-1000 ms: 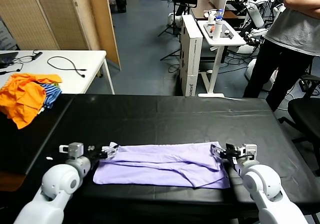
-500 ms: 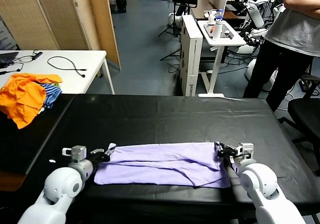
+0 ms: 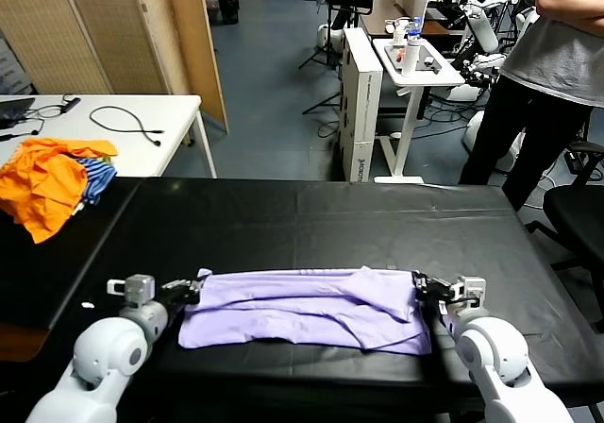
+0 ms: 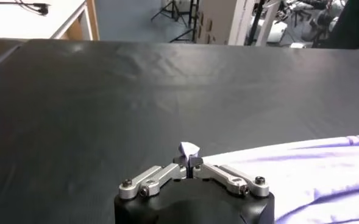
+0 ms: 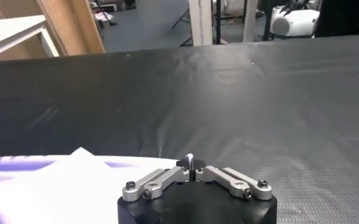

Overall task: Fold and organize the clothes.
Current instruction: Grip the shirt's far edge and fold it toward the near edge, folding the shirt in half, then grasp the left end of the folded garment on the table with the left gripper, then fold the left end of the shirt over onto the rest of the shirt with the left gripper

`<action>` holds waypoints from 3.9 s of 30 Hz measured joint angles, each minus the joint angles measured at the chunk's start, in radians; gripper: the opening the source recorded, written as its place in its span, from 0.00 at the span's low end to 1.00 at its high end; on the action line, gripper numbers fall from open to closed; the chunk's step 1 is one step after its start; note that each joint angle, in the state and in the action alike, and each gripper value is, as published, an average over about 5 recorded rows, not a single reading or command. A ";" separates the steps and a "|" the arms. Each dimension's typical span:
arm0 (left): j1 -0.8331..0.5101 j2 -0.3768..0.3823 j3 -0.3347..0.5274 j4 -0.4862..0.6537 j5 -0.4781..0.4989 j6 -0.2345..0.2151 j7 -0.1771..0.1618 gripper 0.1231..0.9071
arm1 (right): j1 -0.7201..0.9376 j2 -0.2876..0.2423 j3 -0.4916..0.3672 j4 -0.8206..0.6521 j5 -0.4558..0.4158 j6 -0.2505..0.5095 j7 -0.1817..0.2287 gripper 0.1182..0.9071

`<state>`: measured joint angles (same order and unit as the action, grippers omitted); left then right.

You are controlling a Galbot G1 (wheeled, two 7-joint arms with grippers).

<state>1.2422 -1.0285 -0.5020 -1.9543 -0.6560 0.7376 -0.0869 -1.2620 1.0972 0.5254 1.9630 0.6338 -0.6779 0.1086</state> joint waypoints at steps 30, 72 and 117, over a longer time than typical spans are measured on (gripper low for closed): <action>0.174 -0.140 -0.159 -0.108 0.001 -0.001 0.007 1.00 | -0.082 -0.048 0.037 0.150 0.025 0.023 -0.008 1.00; 0.267 -0.012 -0.284 -0.167 0.300 -0.010 0.061 0.06 | -0.085 -0.017 0.028 0.139 0.002 0.039 -0.008 1.00; 0.188 -0.454 0.086 -0.300 -0.029 -0.001 -0.094 0.06 | -0.211 0.045 0.058 0.180 -0.083 0.049 -0.010 1.00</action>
<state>1.4307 -1.4827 -0.4157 -2.2540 -0.6849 0.7363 -0.1809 -1.4726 1.1419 0.5833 2.1426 0.5504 -0.6292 0.0982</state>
